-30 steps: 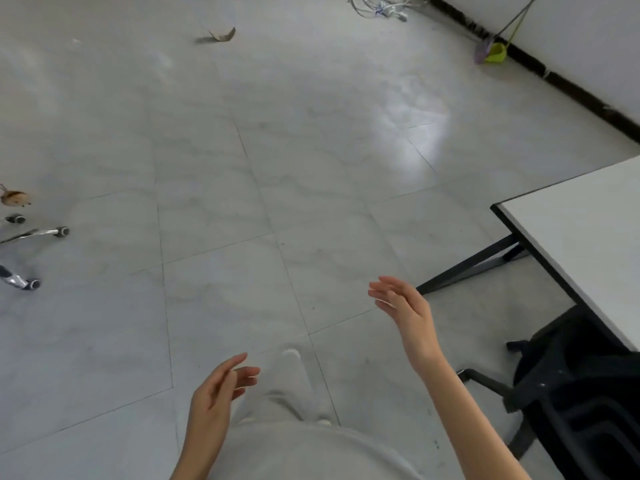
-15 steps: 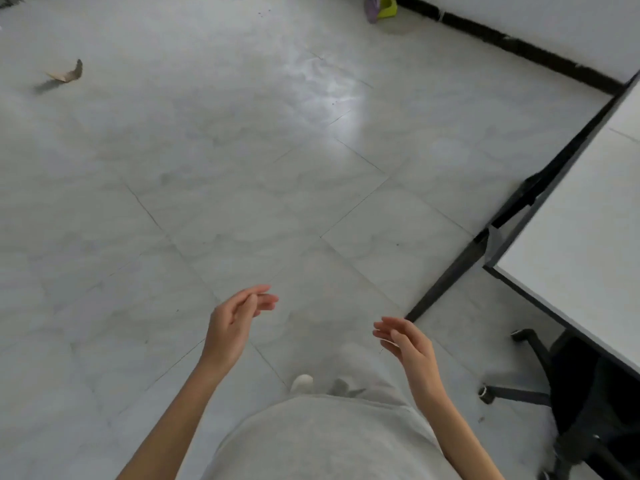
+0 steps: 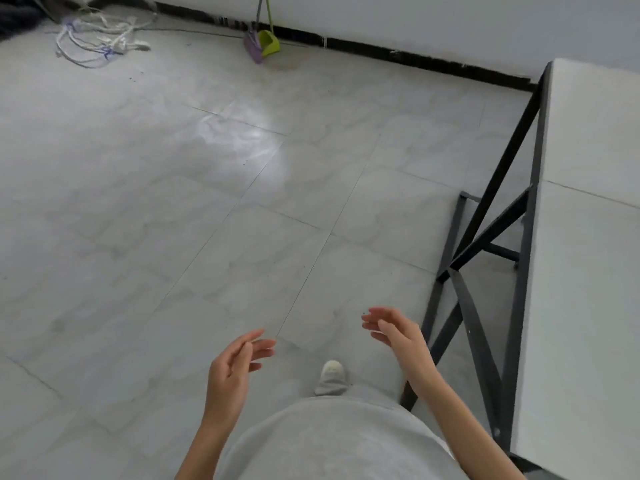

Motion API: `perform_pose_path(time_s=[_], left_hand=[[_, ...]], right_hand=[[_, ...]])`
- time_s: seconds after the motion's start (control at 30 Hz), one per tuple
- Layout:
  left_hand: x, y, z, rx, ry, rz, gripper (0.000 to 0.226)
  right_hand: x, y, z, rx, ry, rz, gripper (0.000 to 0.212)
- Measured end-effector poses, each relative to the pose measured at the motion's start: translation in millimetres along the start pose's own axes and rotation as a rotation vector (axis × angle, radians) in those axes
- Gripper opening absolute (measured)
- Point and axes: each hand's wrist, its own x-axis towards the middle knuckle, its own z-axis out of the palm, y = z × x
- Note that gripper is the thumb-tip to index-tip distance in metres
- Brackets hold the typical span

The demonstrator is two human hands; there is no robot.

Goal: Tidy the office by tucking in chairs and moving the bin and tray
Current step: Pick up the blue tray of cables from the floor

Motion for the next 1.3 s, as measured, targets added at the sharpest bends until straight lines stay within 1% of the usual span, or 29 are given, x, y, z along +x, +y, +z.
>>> perform_pose_path(time_s=[0.17, 0.3, 0.43, 0.57, 0.63, 0.7, 0.83, 0.9, 0.97, 1.03, 1.23, 1.3], left_hand=[[92.7, 25.8, 8.6, 0.006, 0.046, -0.064, 0.033], [195.7, 45.8, 33.2, 0.004, 0.039, -0.070, 0.032], [322.8, 81.8, 75.3, 0.052, -0.104, -0.034, 0.033], [450.4, 156.6, 123.8, 0.100, -0.274, 0.074, 0.035], [507.8, 197.8, 154.1, 0.127, -0.363, 0.116, 0.031], [557.8, 234.9, 190.3, 0.131, -0.451, 0.163, 0.022], [647.9, 283.3, 277.0, 0.135, -0.569, 0.237, 0.029], [689.1, 295.2, 322.9, 0.137, -0.605, 0.263, 0.029], [728.0, 304.6, 366.3, 0.126, -0.609, 0.243, 0.026], [760.6, 314.9, 401.2, 0.122, -0.591, 0.198, 0.029], [845.4, 350.9, 480.6, 0.096, -0.467, 0.079, 0.034], [875.0, 364.0, 510.3, 0.098, -0.434, 0.068, 0.034]], right_hand=[[127.2, -91.0, 7.9, 0.041, 0.023, -0.086, 0.030], [231.4, -130.2, 5.3, 0.049, 0.063, -0.116, 0.030], [326.9, -152.0, -8.1, 0.054, 0.172, -0.087, 0.029], [383.5, -165.4, -28.9, 0.119, 0.337, -0.008, 0.029], [402.9, -171.2, -41.0, 0.153, 0.418, 0.046, 0.029], [421.2, -177.6, -53.7, 0.178, 0.491, 0.077, 0.028], [480.4, -191.4, -84.7, 0.245, 0.615, 0.074, 0.029], [527.8, -201.9, -107.1, 0.280, 0.630, 0.053, 0.029], [585.0, -222.3, -136.8, 0.312, 0.605, 0.030, 0.030], [644.4, -251.0, -174.1, 0.317, 0.585, 0.010, 0.032], [811.2, -375.0, -292.4, 0.241, 0.530, -0.129, 0.031], [857.6, -409.7, -324.4, 0.230, 0.517, -0.166, 0.032]])
